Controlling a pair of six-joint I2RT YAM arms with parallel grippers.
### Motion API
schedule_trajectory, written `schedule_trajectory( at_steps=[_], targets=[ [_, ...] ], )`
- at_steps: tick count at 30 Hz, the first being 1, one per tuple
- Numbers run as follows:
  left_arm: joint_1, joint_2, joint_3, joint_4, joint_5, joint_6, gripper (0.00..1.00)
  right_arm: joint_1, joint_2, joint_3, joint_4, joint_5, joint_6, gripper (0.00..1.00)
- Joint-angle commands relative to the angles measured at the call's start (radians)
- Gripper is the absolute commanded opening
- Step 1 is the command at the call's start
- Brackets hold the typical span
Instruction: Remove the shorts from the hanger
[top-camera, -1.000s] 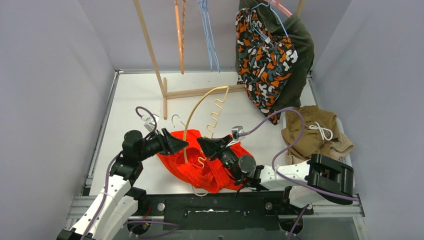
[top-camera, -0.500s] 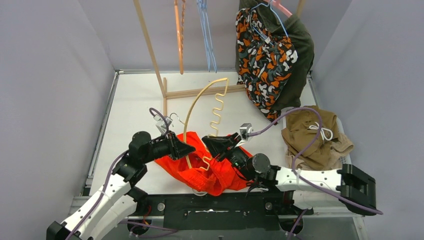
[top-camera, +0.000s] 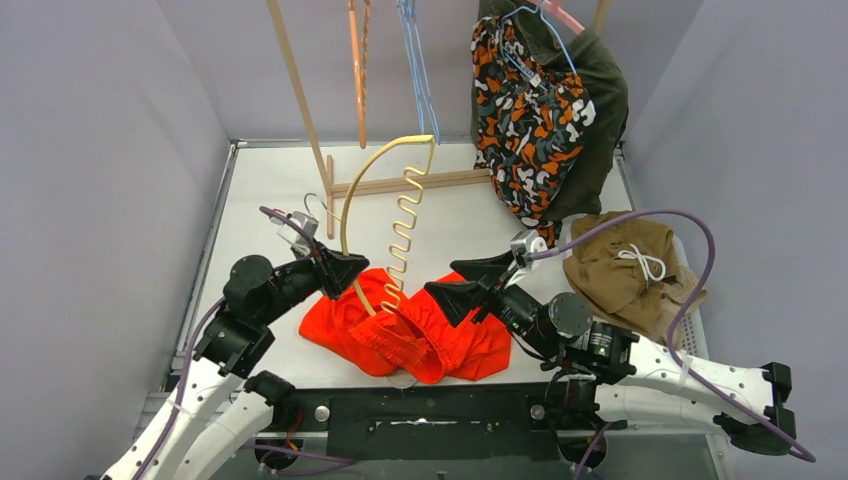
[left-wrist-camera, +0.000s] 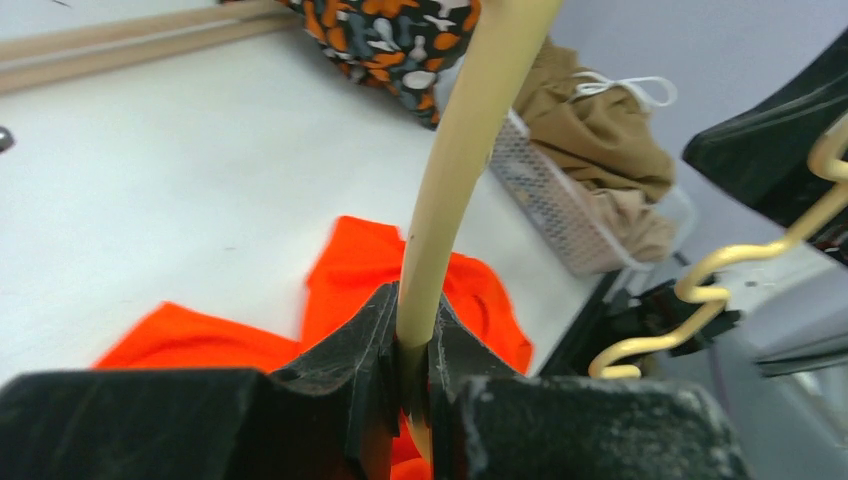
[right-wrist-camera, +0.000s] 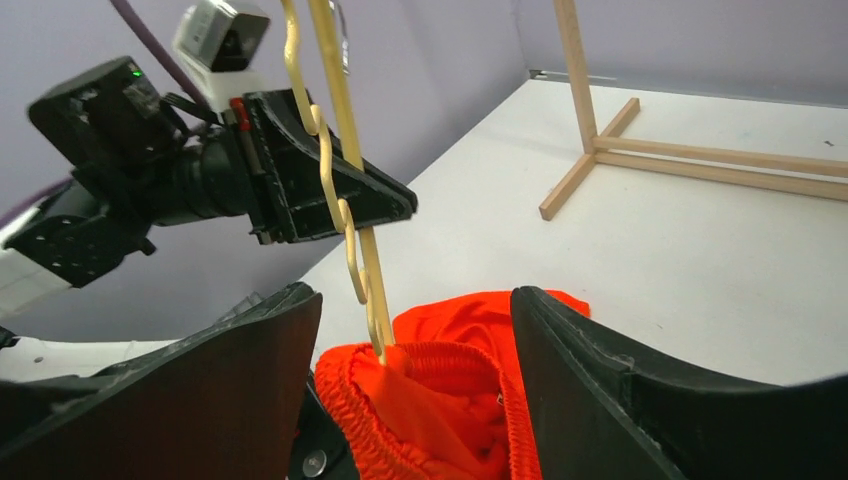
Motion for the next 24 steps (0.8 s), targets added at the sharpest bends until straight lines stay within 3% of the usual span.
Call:
schedule_trajectory(
  at_steps=[1,4,8,15,17,21,24],
  targets=[
    [0.001,-0.025,0.165,-0.096,-0.161,0.277,0.0,0.005,-0.014,0.136,-0.299,0.051,0.013,0.71],
    [0.001,-0.03,0.132,-0.015,-0.092,0.286,0.0,0.004,-0.003,0.146,-0.342,-0.003,0.0,0.75],
    [0.001,-0.036,0.007,0.195,-0.021,0.072,0.0,0.004,0.086,0.102,-0.321,-0.113,0.042,0.78],
    [0.001,-0.055,0.062,0.07,-0.097,0.156,0.0,0.004,0.337,-0.078,0.063,-0.269,0.147,0.8],
    [0.001,-0.052,0.069,0.044,-0.104,0.142,0.0,0.003,0.432,-0.075,0.129,-0.287,0.145,0.7],
    [0.001,-0.078,0.079,-0.029,-0.15,0.173,0.0,0.002,0.493,-0.056,0.13,-0.33,0.135,0.43],
    [0.001,-0.095,0.081,-0.066,-0.161,0.213,0.0,-0.002,0.452,-0.108,0.184,-0.326,0.134,0.05]
  ],
)
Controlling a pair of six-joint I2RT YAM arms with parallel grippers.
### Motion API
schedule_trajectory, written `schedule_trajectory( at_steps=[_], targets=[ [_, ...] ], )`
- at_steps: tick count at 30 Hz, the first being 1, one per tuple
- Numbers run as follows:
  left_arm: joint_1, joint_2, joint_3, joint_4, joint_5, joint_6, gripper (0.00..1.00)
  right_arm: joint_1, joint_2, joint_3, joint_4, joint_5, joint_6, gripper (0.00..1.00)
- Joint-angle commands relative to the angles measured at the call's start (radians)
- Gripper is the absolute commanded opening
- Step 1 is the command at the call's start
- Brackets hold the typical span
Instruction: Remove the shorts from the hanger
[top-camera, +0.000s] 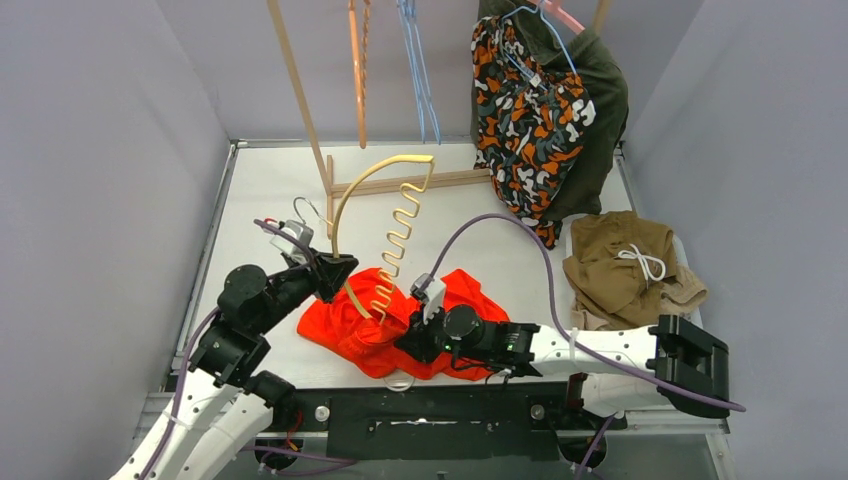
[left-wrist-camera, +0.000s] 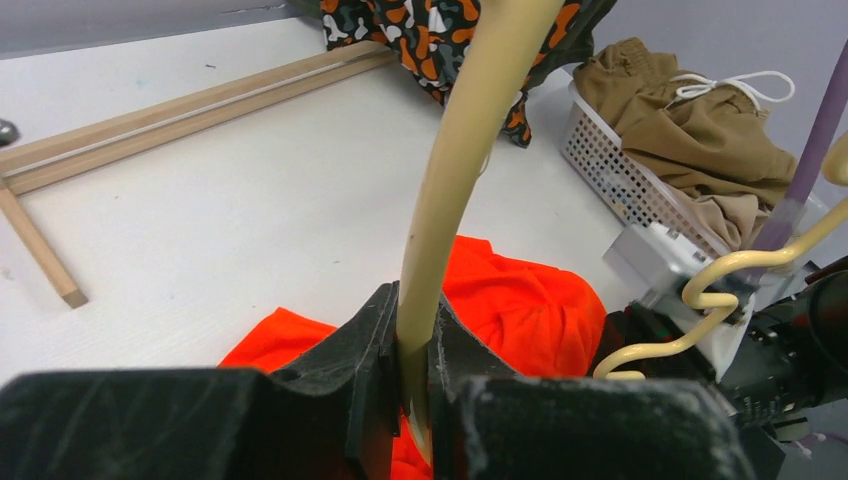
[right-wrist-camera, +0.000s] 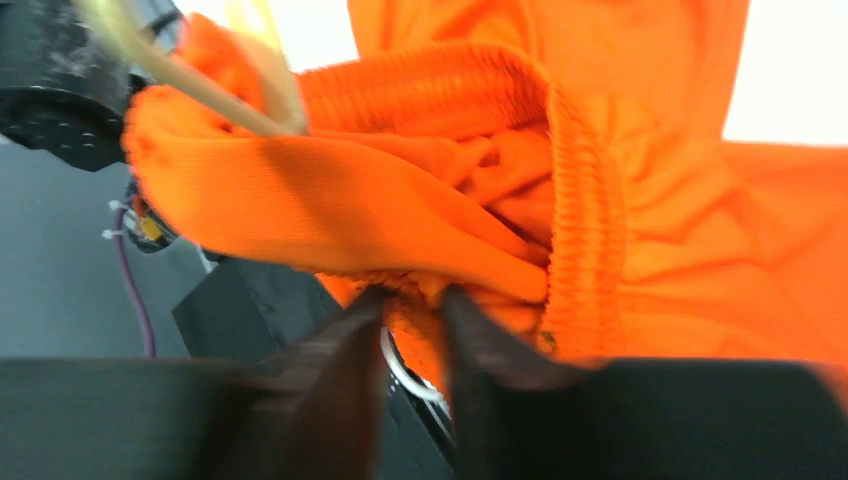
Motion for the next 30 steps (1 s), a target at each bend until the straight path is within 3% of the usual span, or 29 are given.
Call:
schedule_trajectory(
  at_steps=[1,7,12,16,19,23,25,30],
  targets=[
    [0.0,-0.038,0.074,-0.017,-0.054,0.06,0.0,-0.003,-0.089,-0.04,0.199,-0.01,0.013,0.01],
    [0.0,-0.097,0.099,-0.032,-0.273,0.075,0.0,-0.016,-0.16,-0.148,0.127,0.051,0.078,0.0],
    [0.0,-0.15,0.087,0.028,-0.235,0.058,0.0,-0.02,-0.075,-0.172,0.145,0.008,0.144,0.01],
    [0.0,-0.098,0.117,-0.062,-0.107,0.111,0.0,-0.026,-0.068,-0.107,0.074,0.025,0.194,0.31],
    [0.0,-0.055,0.151,-0.181,-0.042,0.19,0.0,-0.026,-0.182,-0.037,-0.032,0.078,0.171,0.45],
    [0.001,-0.03,0.168,-0.272,-0.063,0.303,0.0,-0.027,-0.393,0.066,-0.238,0.188,0.081,0.63],
    [0.0,-0.032,0.153,-0.293,-0.078,0.376,0.0,-0.026,-0.476,0.134,-0.334,0.212,0.042,0.69],
    [0.0,-0.039,0.131,-0.312,-0.116,0.488,0.0,-0.025,-0.582,0.348,-0.667,0.368,0.001,0.71]
  ],
)
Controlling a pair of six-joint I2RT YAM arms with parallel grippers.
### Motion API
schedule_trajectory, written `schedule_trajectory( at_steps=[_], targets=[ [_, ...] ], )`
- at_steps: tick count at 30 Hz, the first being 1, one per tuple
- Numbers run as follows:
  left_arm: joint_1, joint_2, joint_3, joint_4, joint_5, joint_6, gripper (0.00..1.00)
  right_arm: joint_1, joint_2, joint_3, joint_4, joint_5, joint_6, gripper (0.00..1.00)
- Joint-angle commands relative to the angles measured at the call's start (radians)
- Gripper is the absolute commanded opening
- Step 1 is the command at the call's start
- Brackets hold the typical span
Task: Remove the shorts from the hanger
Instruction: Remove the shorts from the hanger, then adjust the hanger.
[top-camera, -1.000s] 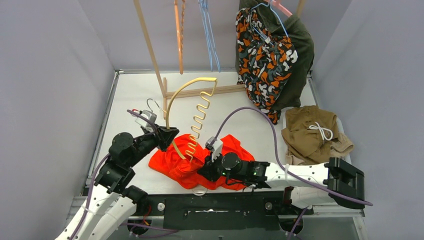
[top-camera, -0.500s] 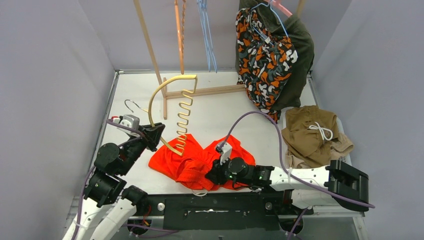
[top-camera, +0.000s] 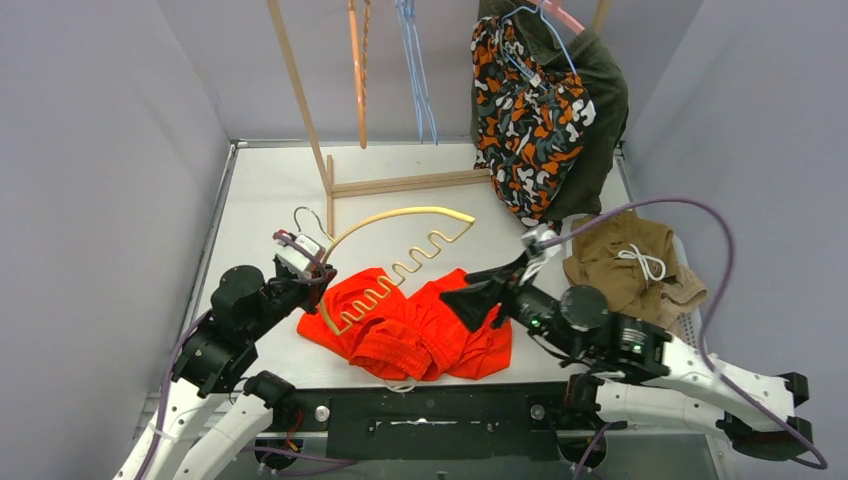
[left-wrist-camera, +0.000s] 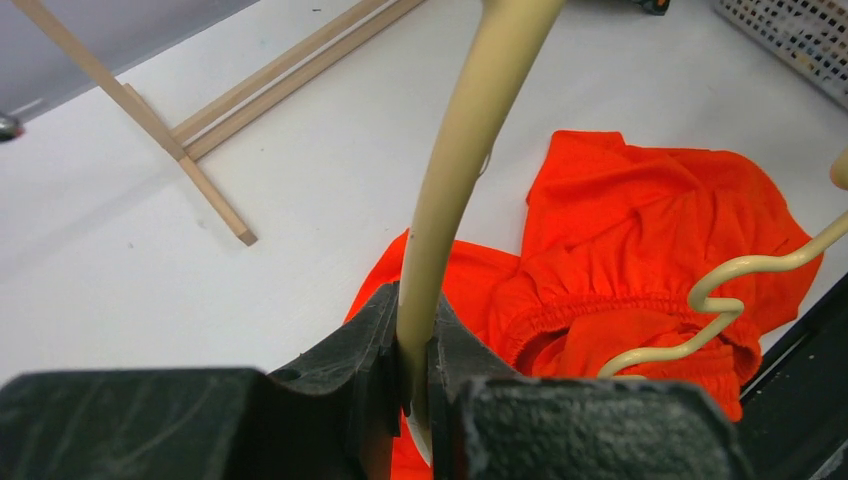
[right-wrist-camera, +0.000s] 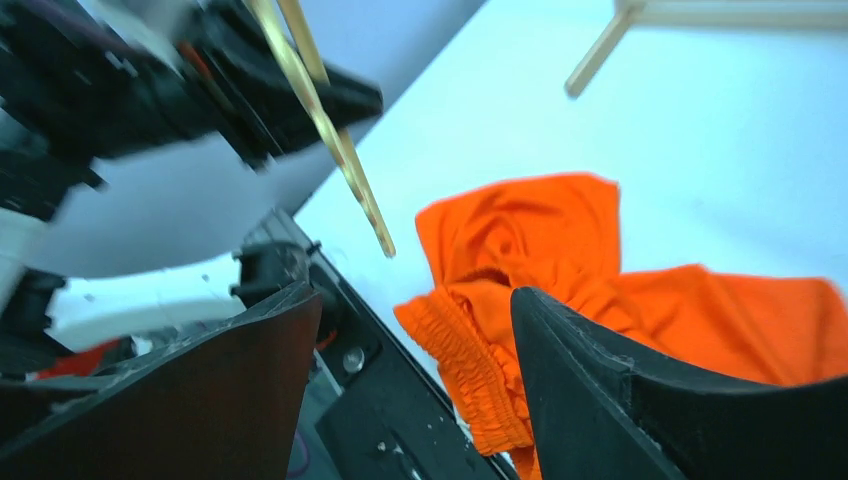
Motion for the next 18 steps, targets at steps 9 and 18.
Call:
schedule_trajectory(
  at_steps=[9,18],
  targets=[
    [0.0,-0.025,0.03,-0.071,-0.121,0.291,0.0,-0.003,-0.09,0.335,-0.314,0.073,-0.157,0.72],
    [0.0,-0.095,0.007,-0.091,0.068,0.383,0.0,-0.008,0.252,0.66,-0.474,0.081,-0.284,0.79]
  ],
)
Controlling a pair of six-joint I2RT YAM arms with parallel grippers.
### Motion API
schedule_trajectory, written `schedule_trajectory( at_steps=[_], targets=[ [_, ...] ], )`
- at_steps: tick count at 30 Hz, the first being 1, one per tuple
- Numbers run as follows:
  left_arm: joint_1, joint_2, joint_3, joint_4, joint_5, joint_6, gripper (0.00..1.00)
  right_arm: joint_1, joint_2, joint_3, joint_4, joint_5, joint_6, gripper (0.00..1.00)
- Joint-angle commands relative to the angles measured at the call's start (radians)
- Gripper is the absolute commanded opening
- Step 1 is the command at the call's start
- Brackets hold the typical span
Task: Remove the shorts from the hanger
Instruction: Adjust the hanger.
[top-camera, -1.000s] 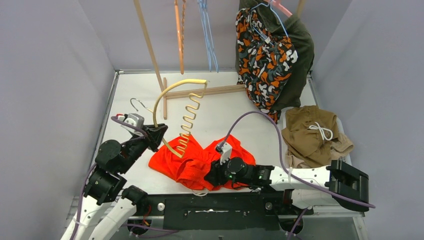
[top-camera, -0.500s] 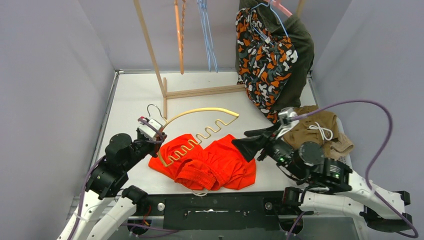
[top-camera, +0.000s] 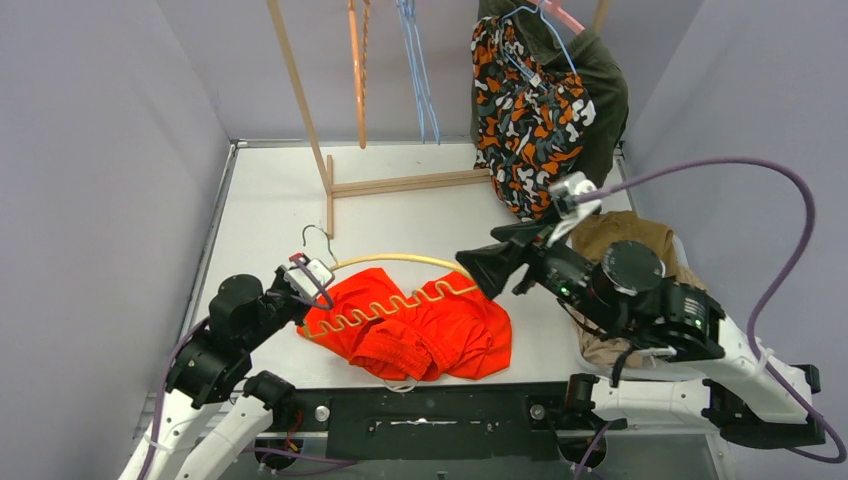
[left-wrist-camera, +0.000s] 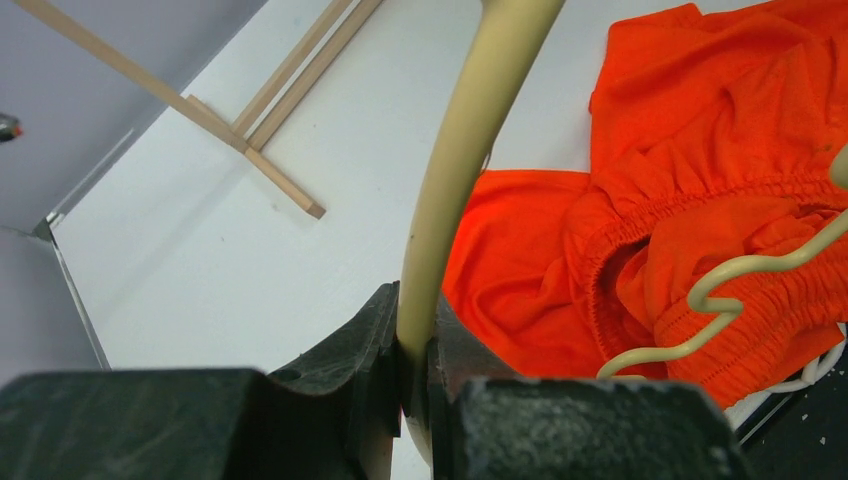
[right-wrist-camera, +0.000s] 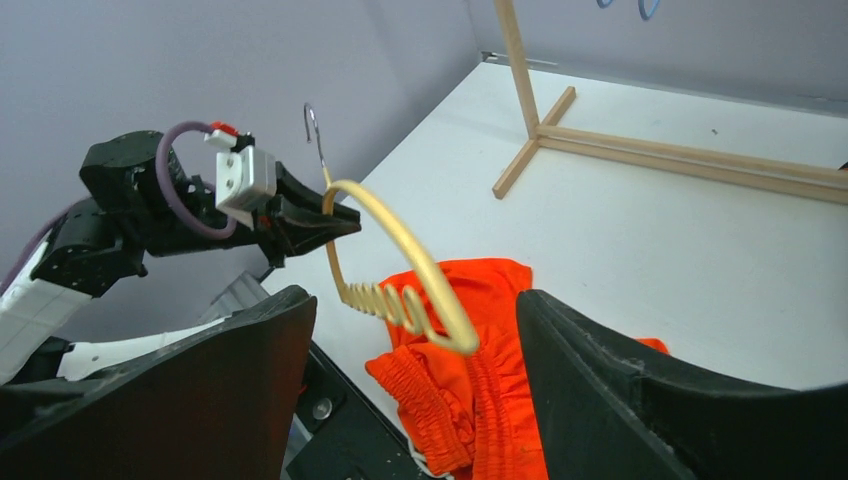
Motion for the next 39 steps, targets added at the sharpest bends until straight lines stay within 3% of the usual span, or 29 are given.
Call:
schedule_trajectory(
  at_steps=[1,5,10,18,19,20,23,27,31,39],
  targets=[
    [0.0,-0.058,0.001,0.06,0.117,0.074,0.0,-0.012,0.208,0.151,-0.093,-0.106,-0.136,0.8],
    [0.0,-0.048,0.008,0.056,0.116,0.095,0.0,-0.037,0.35,0.234,-0.188,-0.393,-0.176,0.78],
    [0.0,-0.032,0.028,0.045,0.093,0.133,0.0,-0.045,0.434,0.202,-0.27,-0.498,-0.165,0.66],
    [0.0,-0.05,0.001,0.057,0.01,0.159,0.0,-0.108,0.386,0.092,-0.184,-0.552,-0.127,0.02],
    [0.0,-0.053,-0.003,0.065,0.002,0.154,0.0,-0.12,0.366,0.071,-0.169,-0.552,-0.118,0.0],
    [0.0,-0.058,-0.008,0.074,-0.004,0.145,0.06,-0.13,0.353,0.046,-0.154,-0.543,-0.107,0.0],
    [0.001,-0.08,-0.022,0.112,-0.002,0.096,0.4,-0.138,0.284,-0.056,-0.105,-0.468,-0.058,0.0],
    [0.001,-0.124,-0.04,0.19,0.039,-0.025,0.6,-0.138,0.209,-0.2,-0.047,-0.34,0.021,0.0],
    [0.002,-0.17,-0.063,0.281,0.073,-0.161,0.69,-0.138,0.115,-0.336,0.042,-0.196,0.106,0.0],
    [0.002,-0.219,-0.113,0.358,0.046,-0.405,0.74,-0.135,-0.025,-0.416,0.081,0.031,0.15,0.0]
  ],
)
